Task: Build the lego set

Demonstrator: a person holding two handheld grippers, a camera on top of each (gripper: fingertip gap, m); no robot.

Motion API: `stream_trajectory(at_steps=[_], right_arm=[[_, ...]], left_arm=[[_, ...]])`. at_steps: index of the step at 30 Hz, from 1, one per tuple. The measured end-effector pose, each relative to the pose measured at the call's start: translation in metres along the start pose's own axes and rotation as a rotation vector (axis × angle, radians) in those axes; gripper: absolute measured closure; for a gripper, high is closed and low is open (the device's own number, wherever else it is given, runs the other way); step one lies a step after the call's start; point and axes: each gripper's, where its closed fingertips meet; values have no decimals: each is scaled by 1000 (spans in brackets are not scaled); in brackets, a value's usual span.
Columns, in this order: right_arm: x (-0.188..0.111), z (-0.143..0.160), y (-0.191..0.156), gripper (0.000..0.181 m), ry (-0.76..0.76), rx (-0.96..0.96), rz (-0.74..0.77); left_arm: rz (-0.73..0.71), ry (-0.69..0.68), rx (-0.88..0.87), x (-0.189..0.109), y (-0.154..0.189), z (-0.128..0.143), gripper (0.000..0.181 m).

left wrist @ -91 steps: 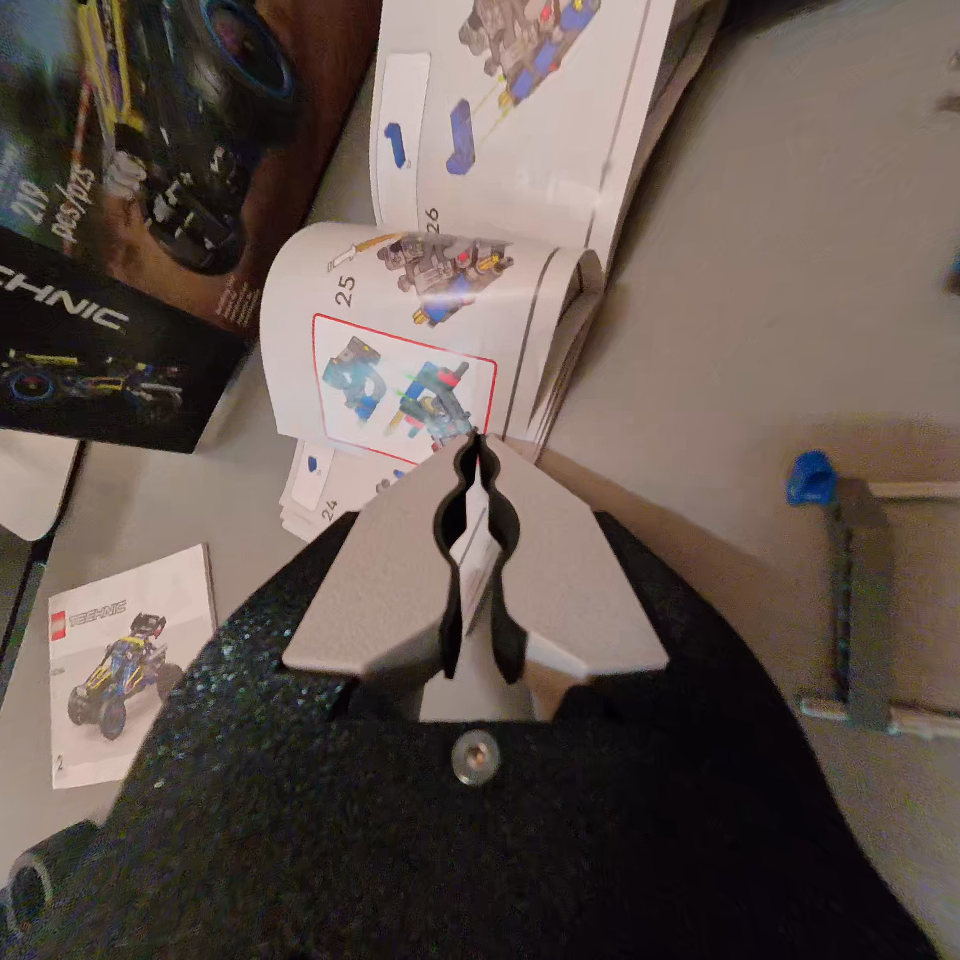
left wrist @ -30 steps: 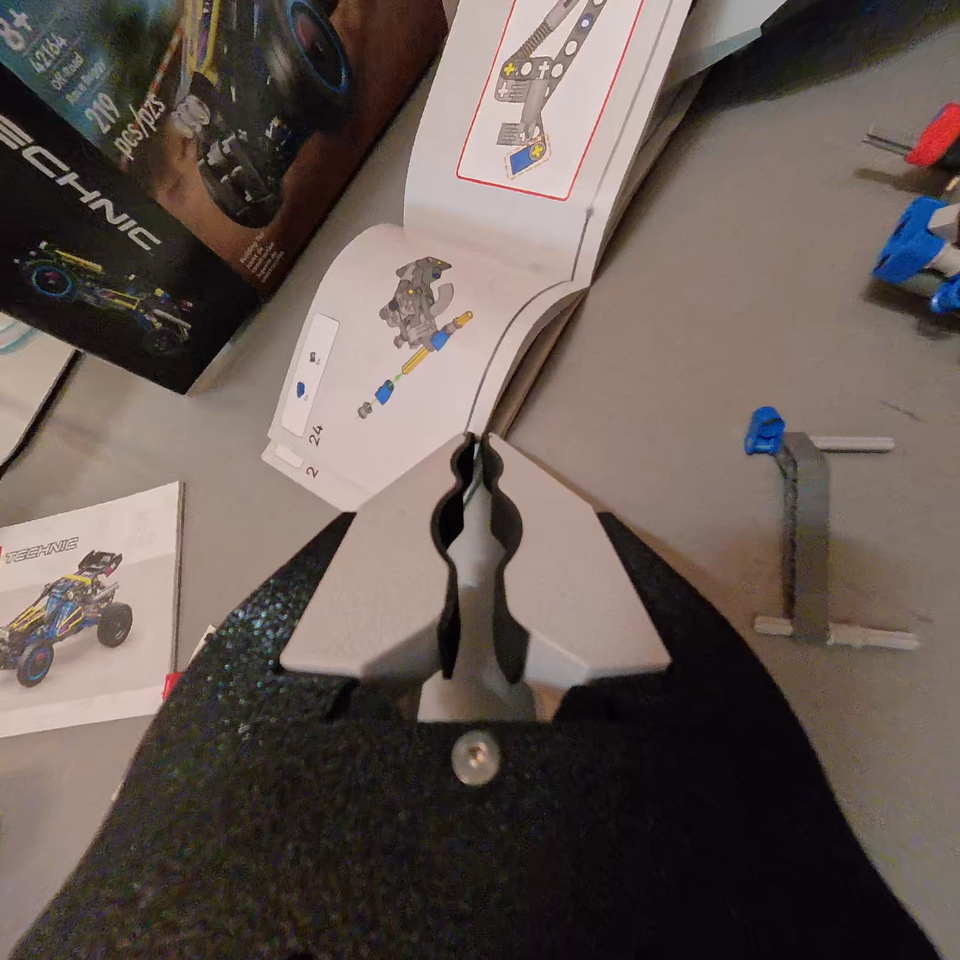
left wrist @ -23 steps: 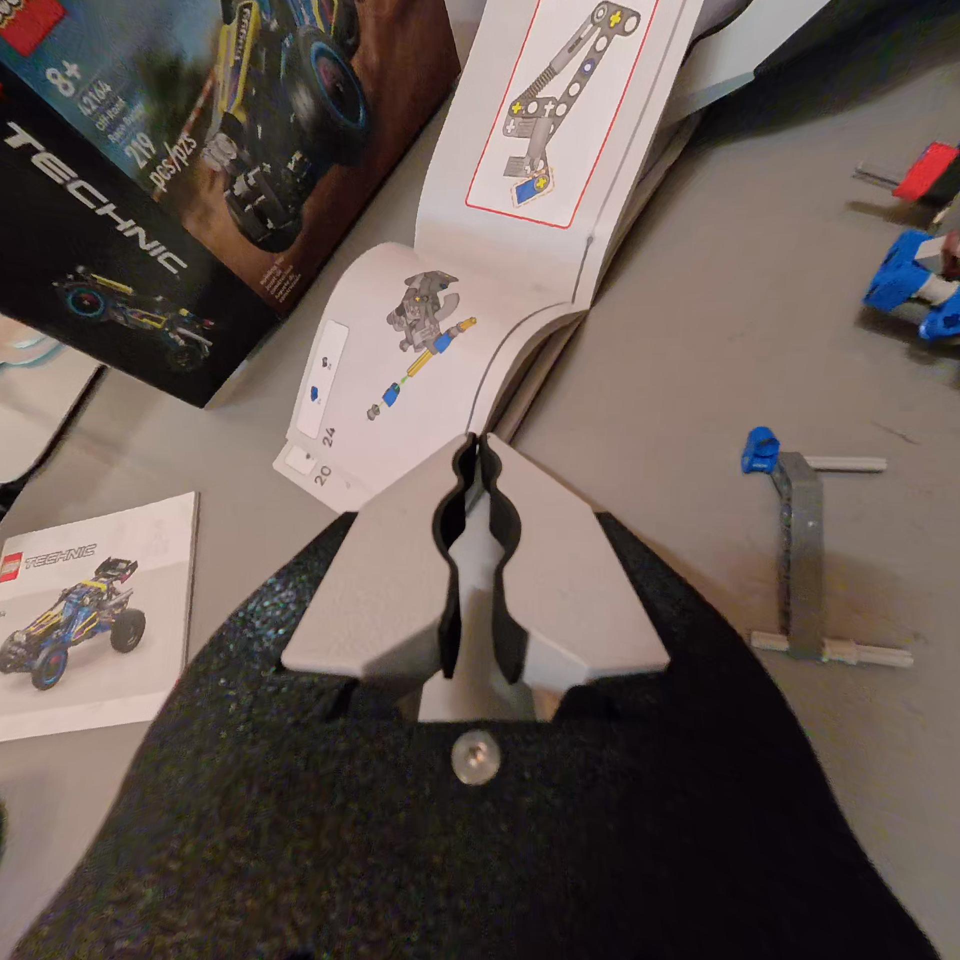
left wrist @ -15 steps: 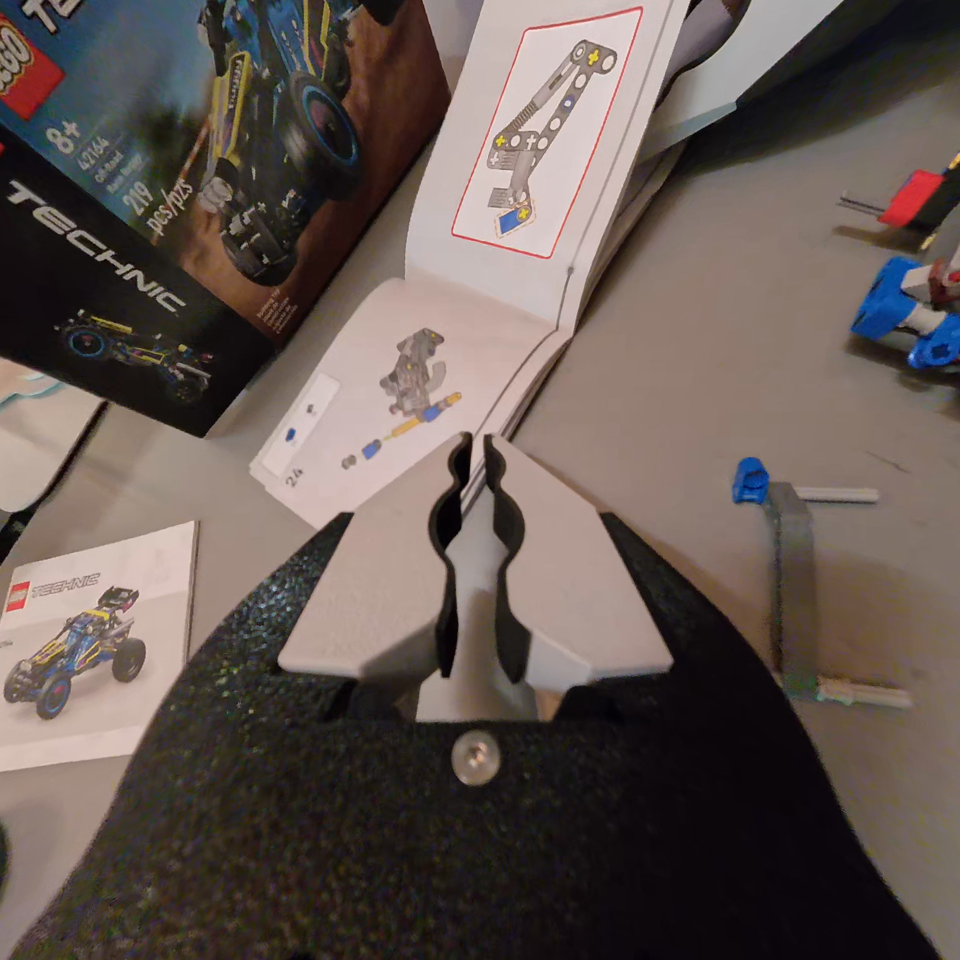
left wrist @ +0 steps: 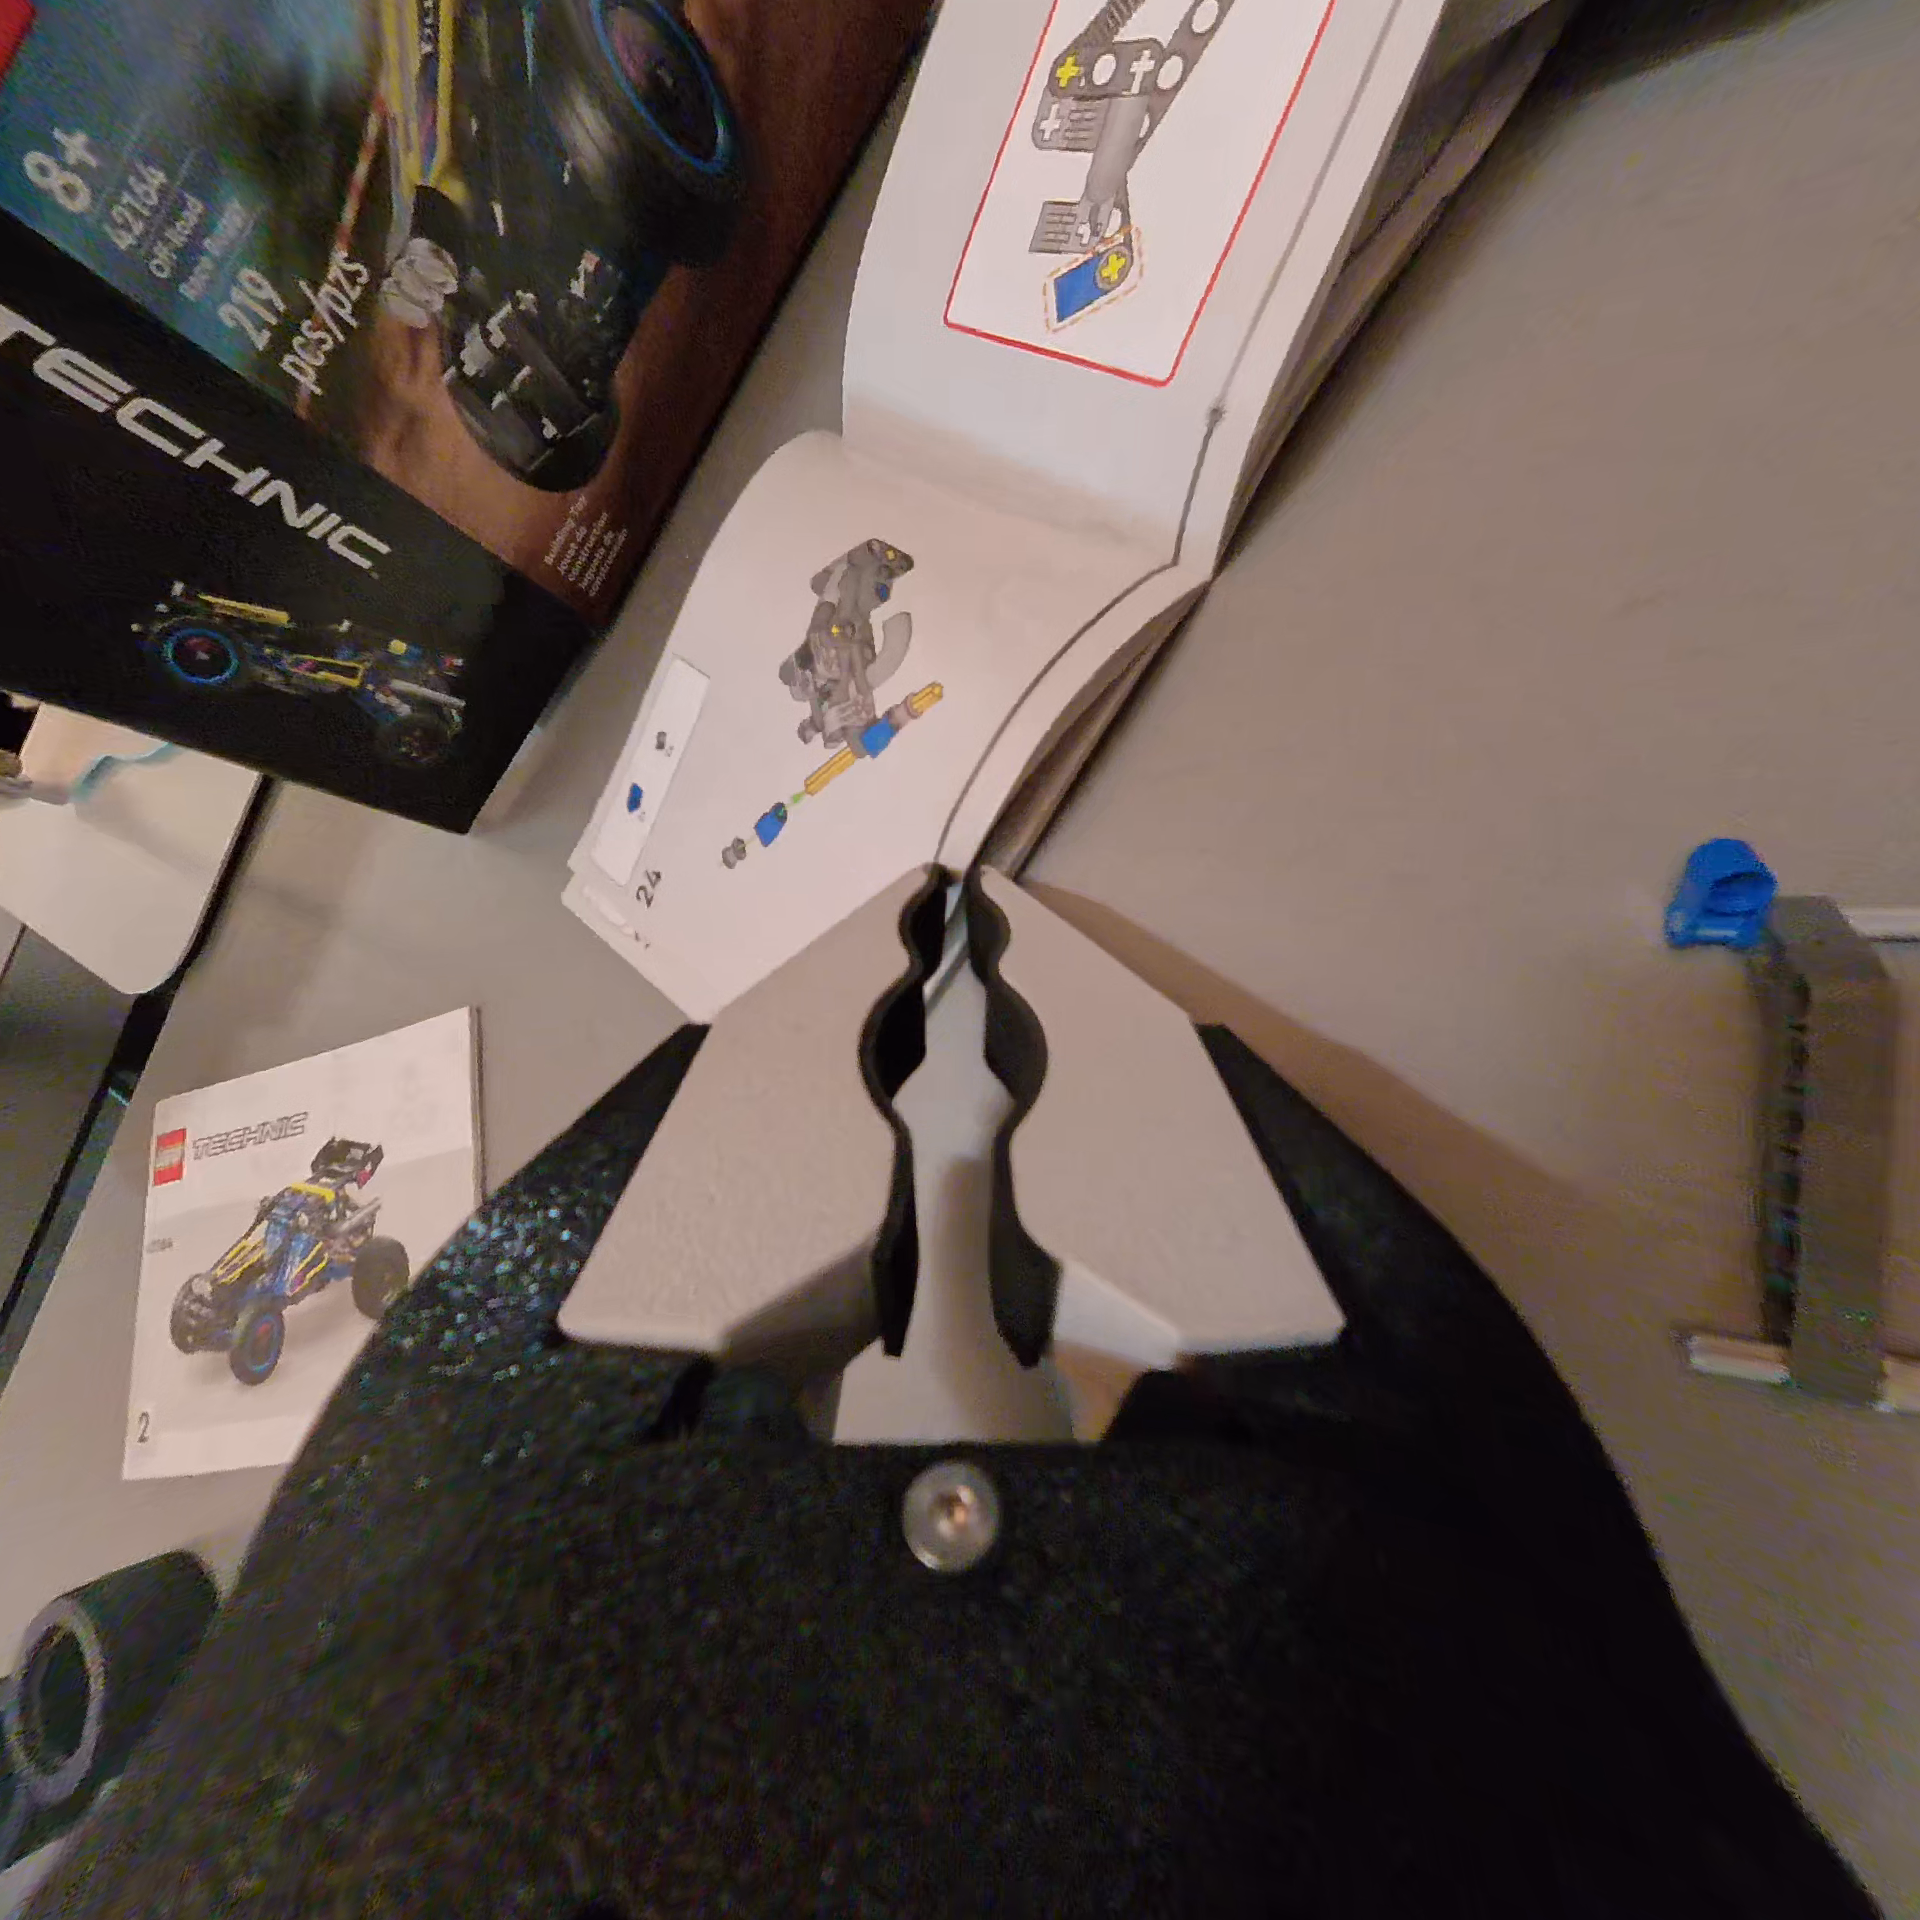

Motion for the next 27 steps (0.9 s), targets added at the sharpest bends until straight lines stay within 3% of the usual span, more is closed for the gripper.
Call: stream_trajectory(at_steps=[9, 13, 19, 27], right_arm=[[0, 0, 0, 181, 3, 2, -2], [0, 0, 0, 181, 1, -1, -1], [0, 0, 0, 181, 0, -6, 2], [0, 0, -1, 181, -1, -25, 4]], left_arm=[[20, 36, -2, -10, 4, -12, 176], [63, 95, 36, -16, 18, -44, 168], [91, 111, 186, 7, 41, -82, 171], [80, 71, 217, 21, 44, -85, 174]])
Point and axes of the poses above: each gripper's, where its closed fingertips meet, x out along the fingers, z out of its underside, y = z × x across the jaws, and after that the axes turned 11 degrees about -y, right-handed
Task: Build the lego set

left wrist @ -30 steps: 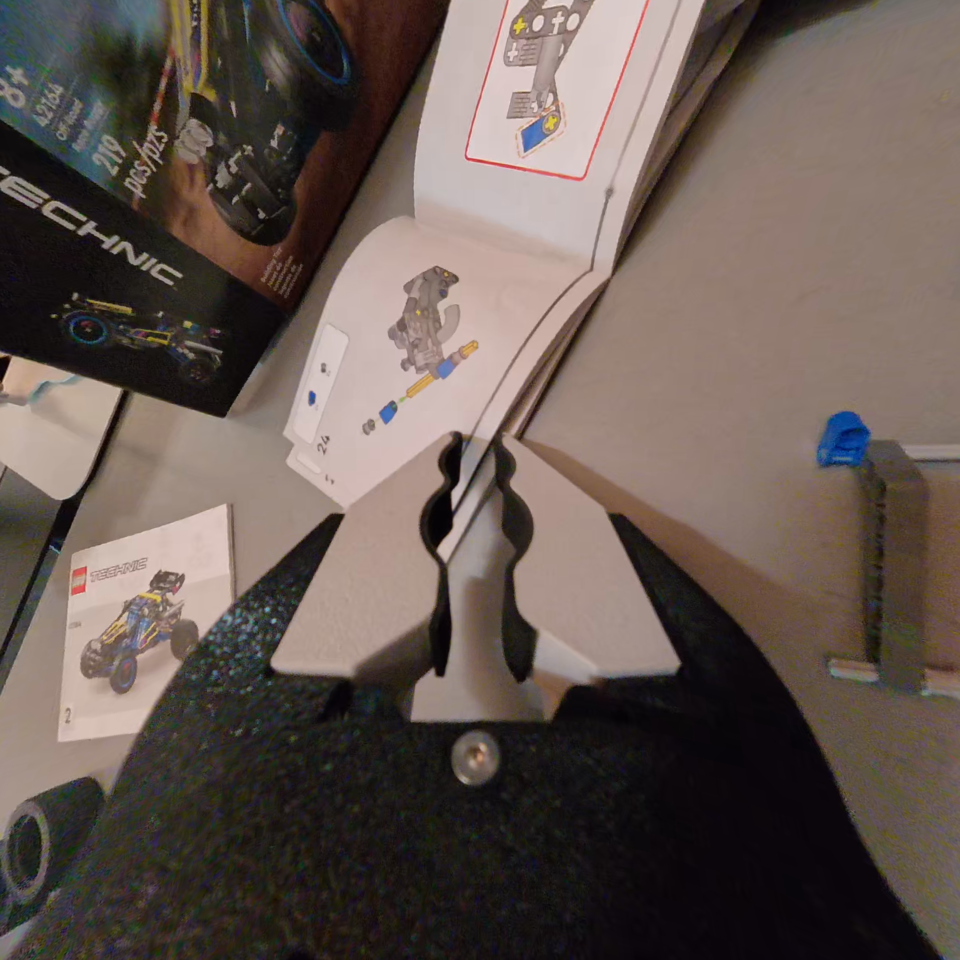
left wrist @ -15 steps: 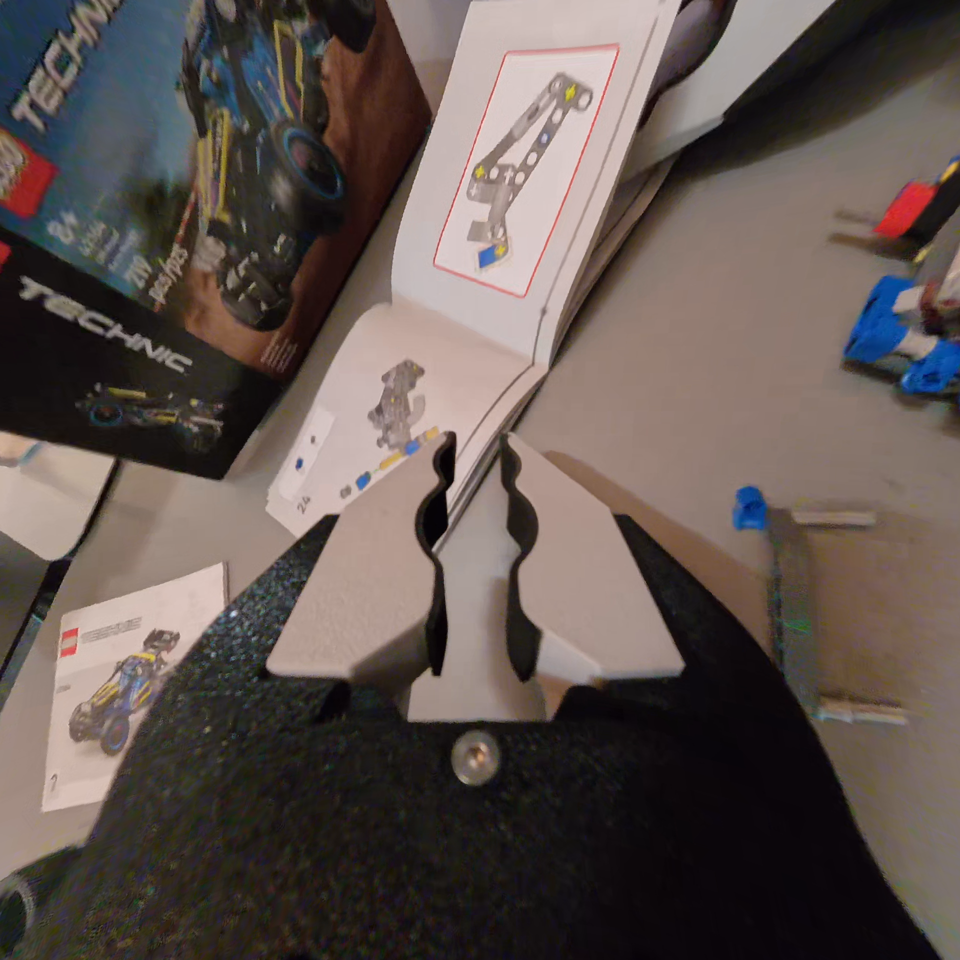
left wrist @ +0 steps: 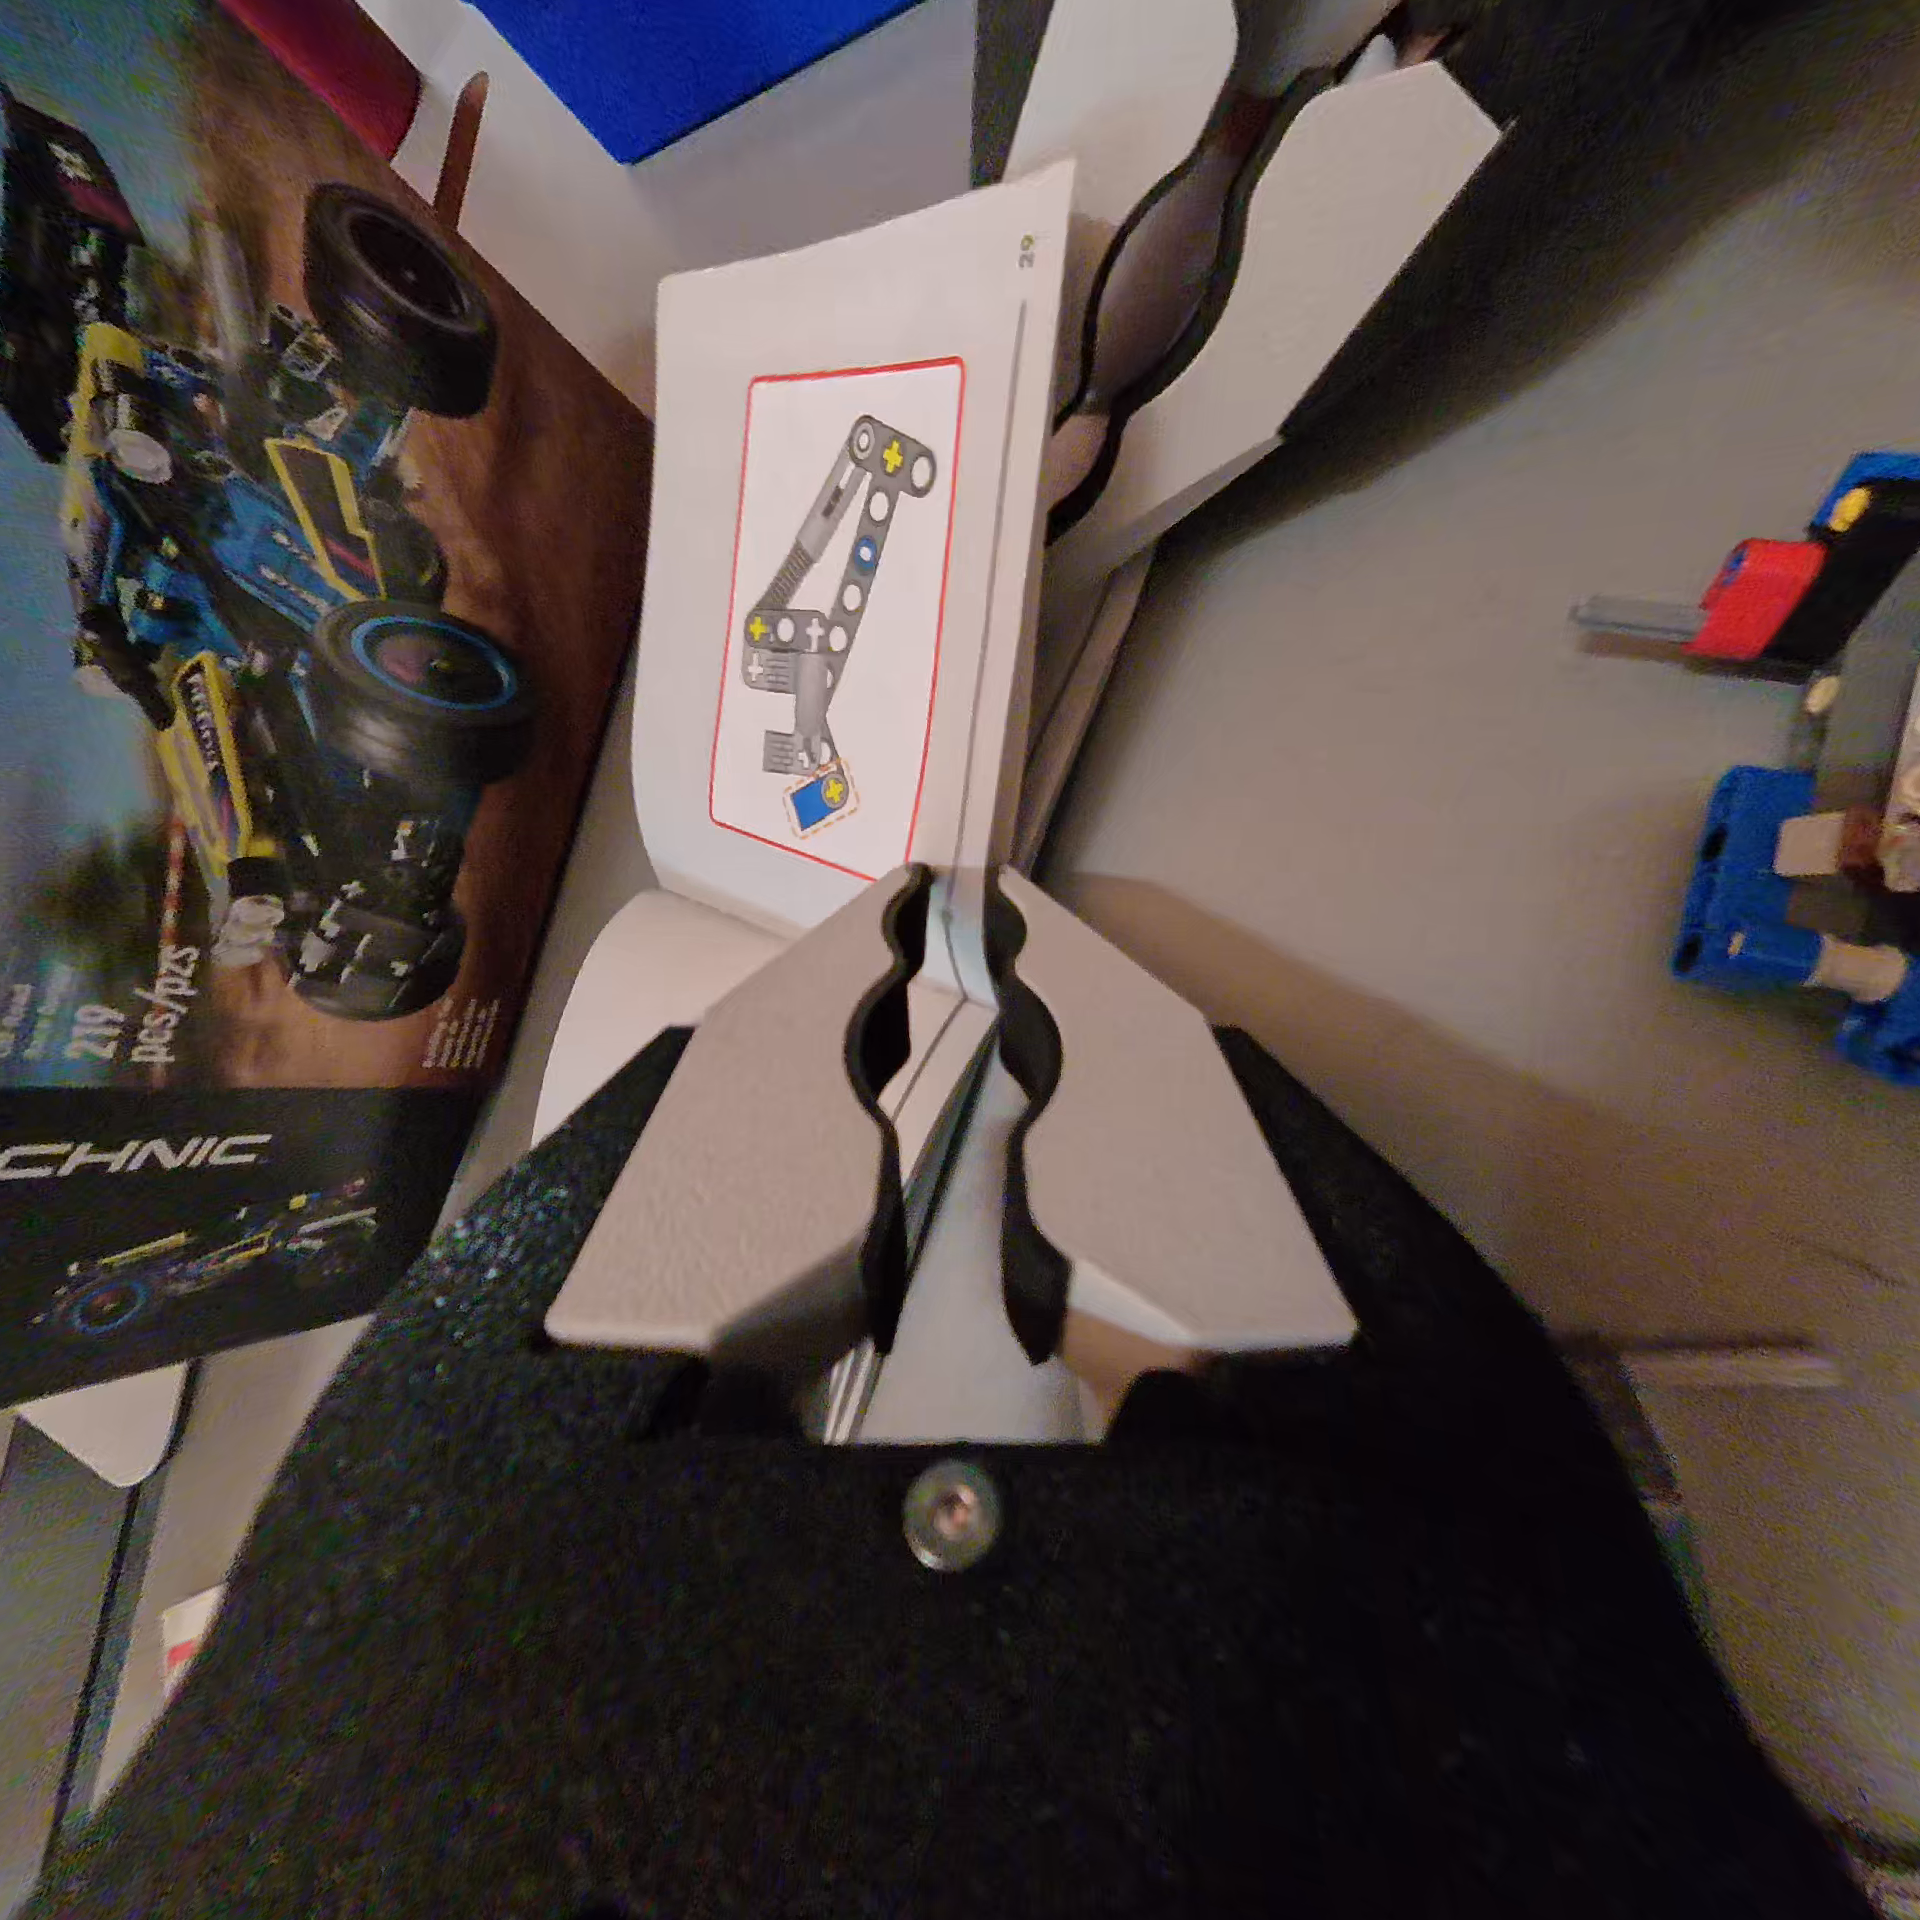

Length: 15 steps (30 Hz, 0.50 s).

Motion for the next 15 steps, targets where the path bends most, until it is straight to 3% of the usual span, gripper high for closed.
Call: stream_trajectory(at_steps=[15], right_arm=[[0, 0, 0, 181, 0, 1, -3]], left_arm=[[-64, 25, -92, -12, -15, 7, 179]])
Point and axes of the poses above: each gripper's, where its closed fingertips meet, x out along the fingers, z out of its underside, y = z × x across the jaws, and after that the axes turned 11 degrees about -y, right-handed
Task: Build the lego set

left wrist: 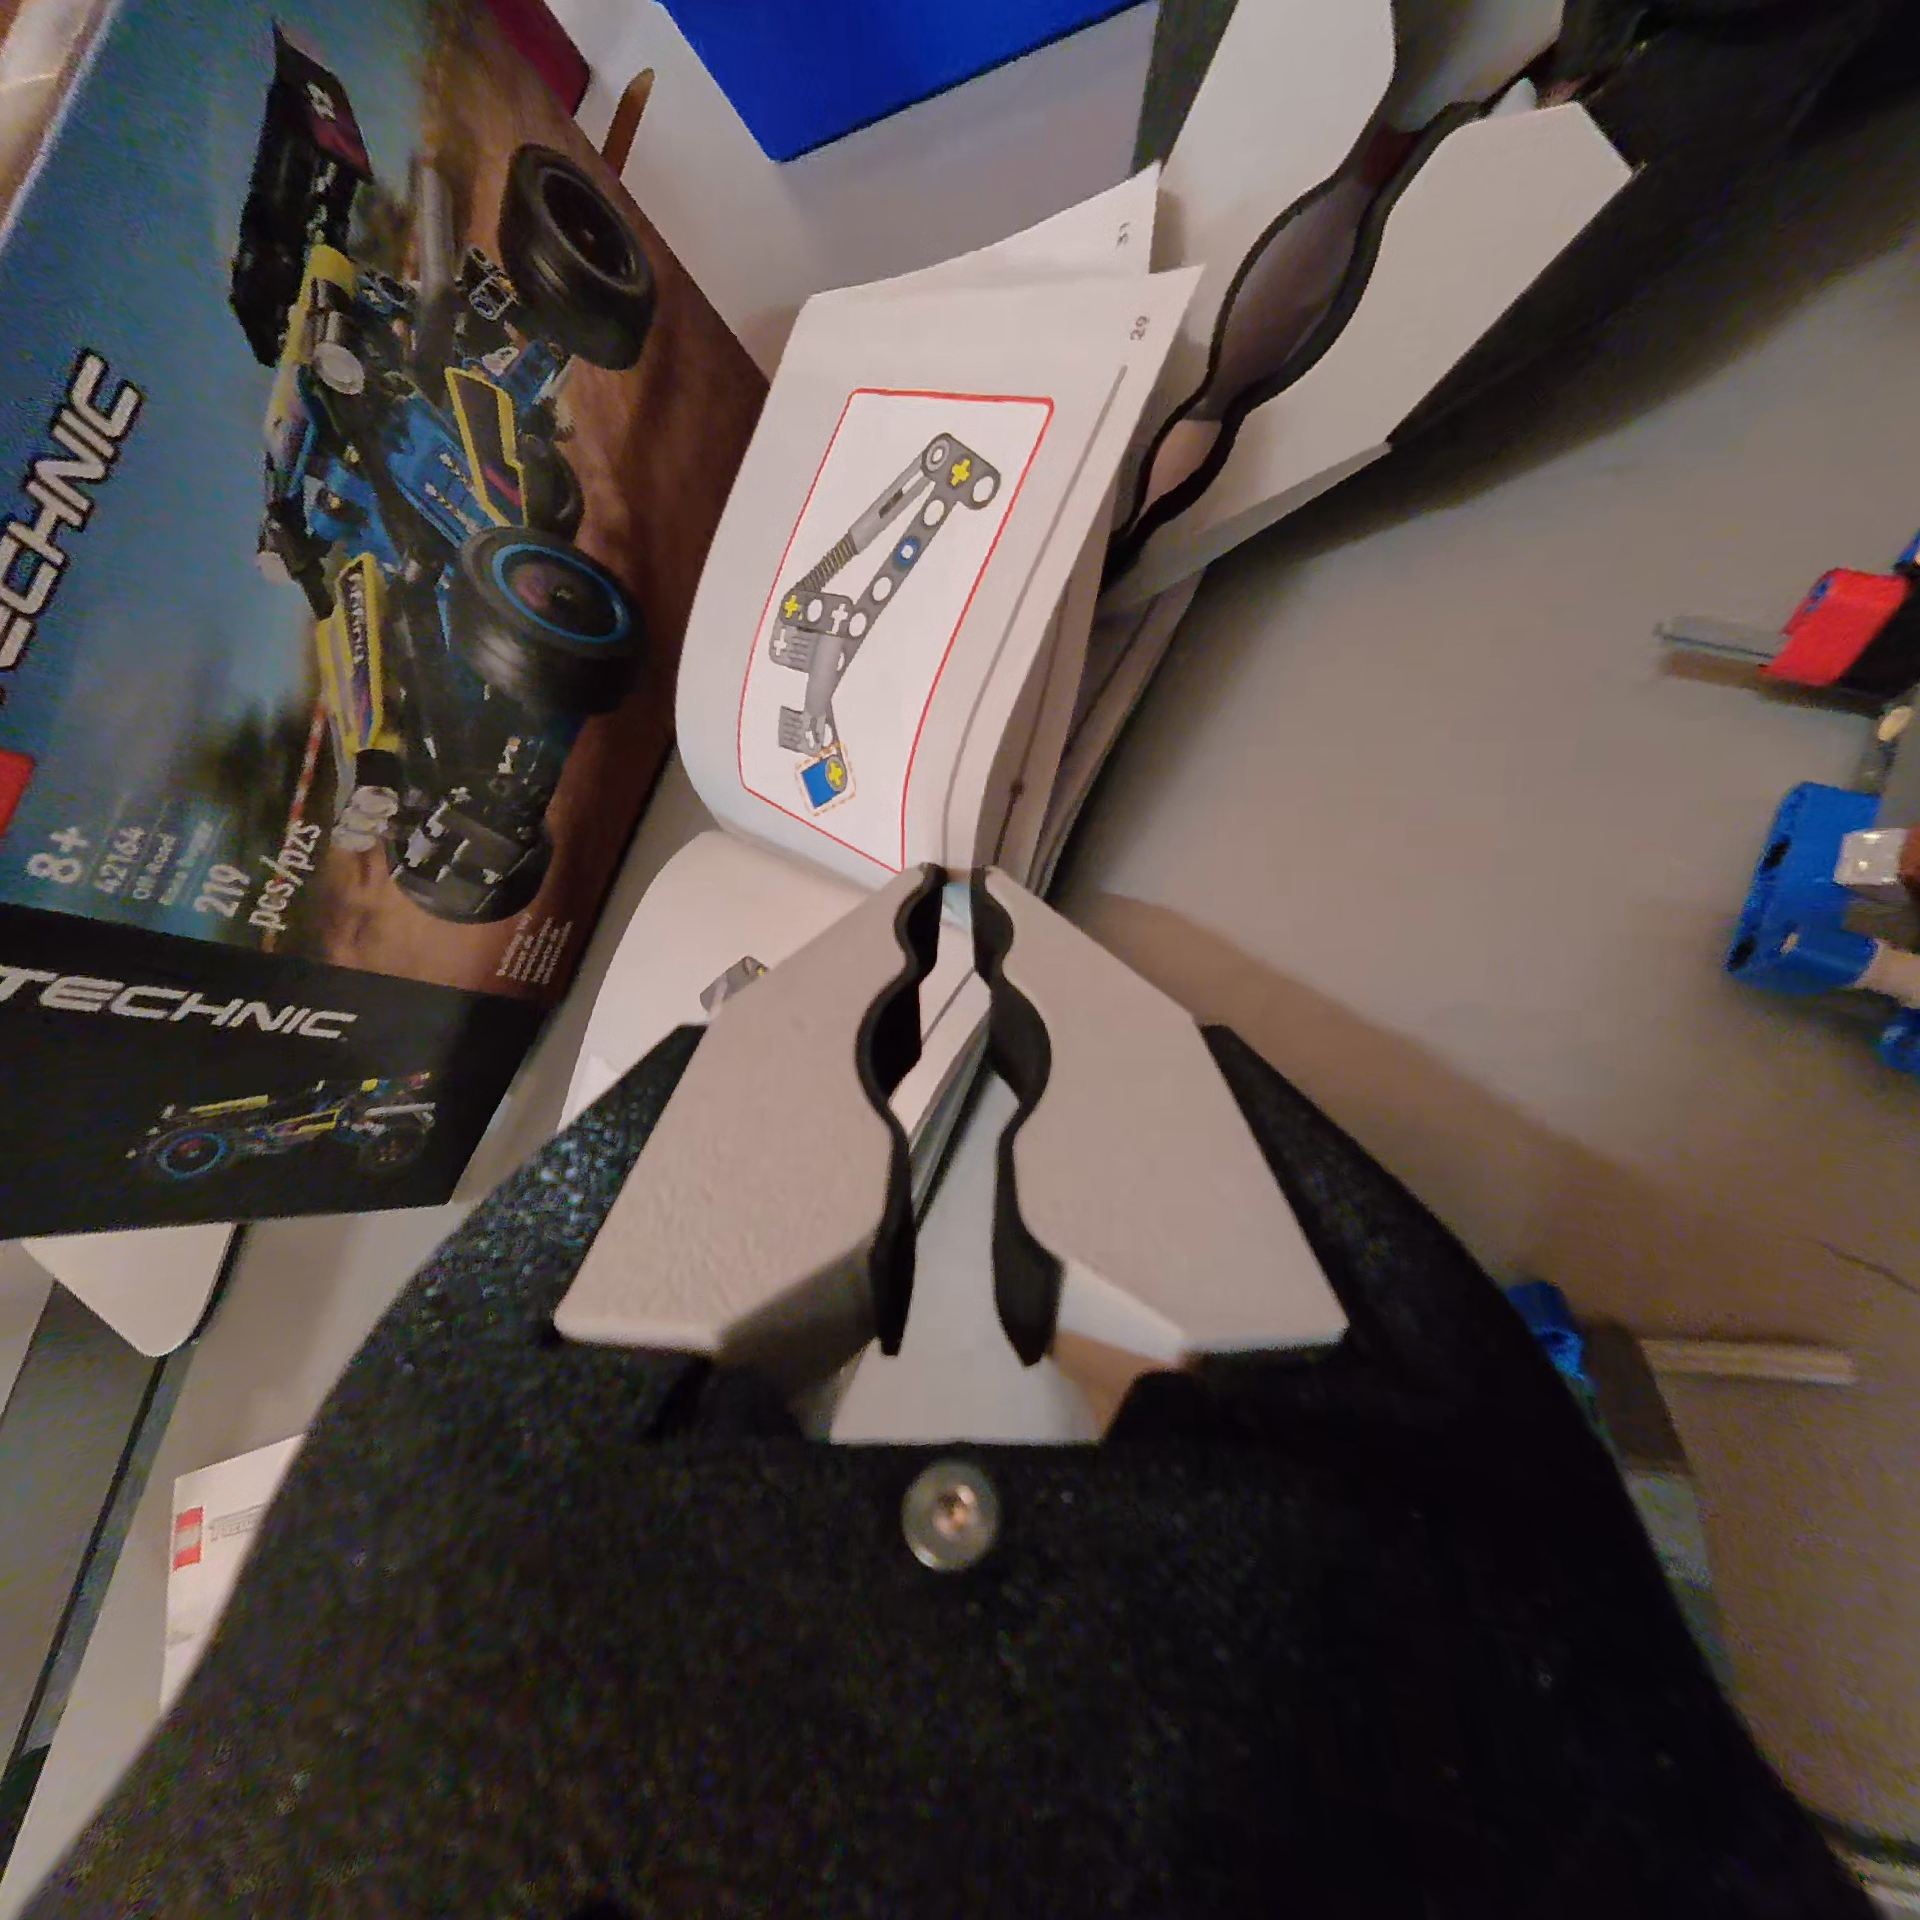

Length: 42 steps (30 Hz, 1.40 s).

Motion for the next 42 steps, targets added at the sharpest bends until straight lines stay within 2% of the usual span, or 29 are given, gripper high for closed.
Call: stream_trajectory(at_steps=[14, 18, 29, 35, 42], right_arm=[[1, 0, -1, 181, -8, -9, 2], [1, 0, -1, 181, -9, -10, 3], [1, 0, -1, 181, -14, -12, 4], [1, 0, 0, 181, -9, -1, 4], [2, 1, -1, 181, -20, -21, 5]], left_arm=[[-14, 15, -55, -3, -4, 4, 179], [-61, 13, -131, -7, -15, 9, 177], [-9, -17, -414, -4, -26, 46, 181], [51, -69, -525, 4, -20, 65, 181], [84, -115, -580, -10, -13, 78, 178]])
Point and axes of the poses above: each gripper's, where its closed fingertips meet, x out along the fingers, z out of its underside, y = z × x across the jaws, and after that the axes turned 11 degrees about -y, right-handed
